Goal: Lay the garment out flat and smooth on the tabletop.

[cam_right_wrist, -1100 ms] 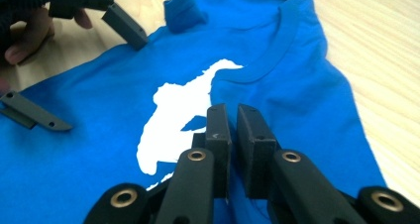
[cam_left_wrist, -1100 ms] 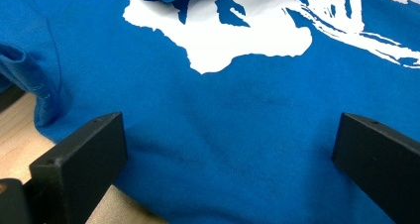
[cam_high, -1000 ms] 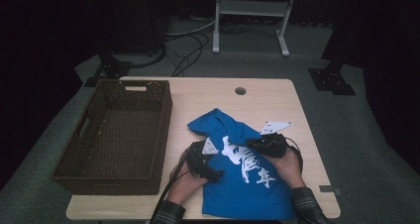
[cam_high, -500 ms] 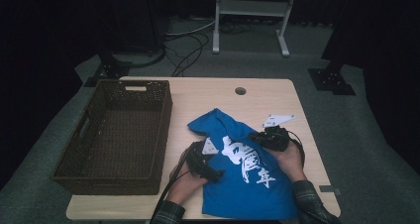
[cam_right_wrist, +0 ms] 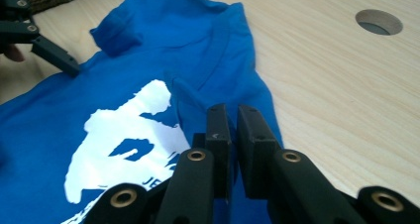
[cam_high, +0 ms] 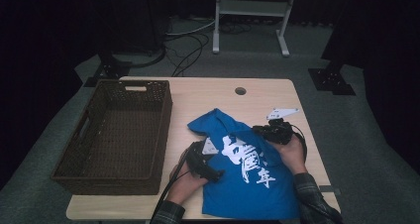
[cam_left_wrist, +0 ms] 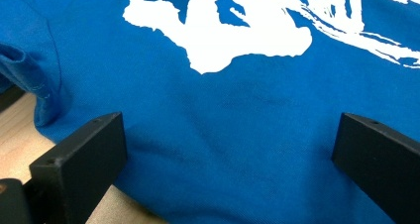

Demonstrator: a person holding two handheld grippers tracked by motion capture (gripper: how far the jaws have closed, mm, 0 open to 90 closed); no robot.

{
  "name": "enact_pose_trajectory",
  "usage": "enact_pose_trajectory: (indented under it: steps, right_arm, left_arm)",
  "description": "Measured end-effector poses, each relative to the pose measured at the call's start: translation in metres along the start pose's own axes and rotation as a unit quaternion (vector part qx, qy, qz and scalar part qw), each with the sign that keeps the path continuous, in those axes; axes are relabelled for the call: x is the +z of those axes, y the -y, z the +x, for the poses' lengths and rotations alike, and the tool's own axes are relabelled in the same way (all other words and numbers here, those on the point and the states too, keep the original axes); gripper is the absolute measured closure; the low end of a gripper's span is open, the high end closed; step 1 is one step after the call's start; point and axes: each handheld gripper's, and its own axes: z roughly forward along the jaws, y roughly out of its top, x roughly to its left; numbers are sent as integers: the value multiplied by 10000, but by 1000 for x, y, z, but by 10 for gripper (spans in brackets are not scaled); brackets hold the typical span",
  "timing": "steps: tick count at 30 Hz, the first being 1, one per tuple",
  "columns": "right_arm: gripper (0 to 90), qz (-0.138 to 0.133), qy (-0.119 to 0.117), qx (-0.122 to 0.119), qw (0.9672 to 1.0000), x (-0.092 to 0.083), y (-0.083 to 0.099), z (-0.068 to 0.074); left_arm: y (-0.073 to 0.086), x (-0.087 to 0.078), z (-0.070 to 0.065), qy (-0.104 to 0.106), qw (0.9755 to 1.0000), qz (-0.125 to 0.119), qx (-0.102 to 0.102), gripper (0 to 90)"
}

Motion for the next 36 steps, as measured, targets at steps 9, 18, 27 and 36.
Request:
enact_pose_trajectory:
  steps: [9,18,27,36]
  right_arm:
    - [839,43,121,79,9999,5,-3,-14]
    - [839,47,236,148,9996,7,-7,-27]
    - [839,14,389,222,9990,6,-13,-40]
    - [840,-10,518,303,9982,4,-19,-51]
  left_arm:
    - [0,0,0,3,10000,0,-3,3]
    - [0,0,0,3,10000,0,-2,3]
    - [0,0,0,3,10000,-4,-6,3]
    - [0,0,0,2,10000,3,6,3]
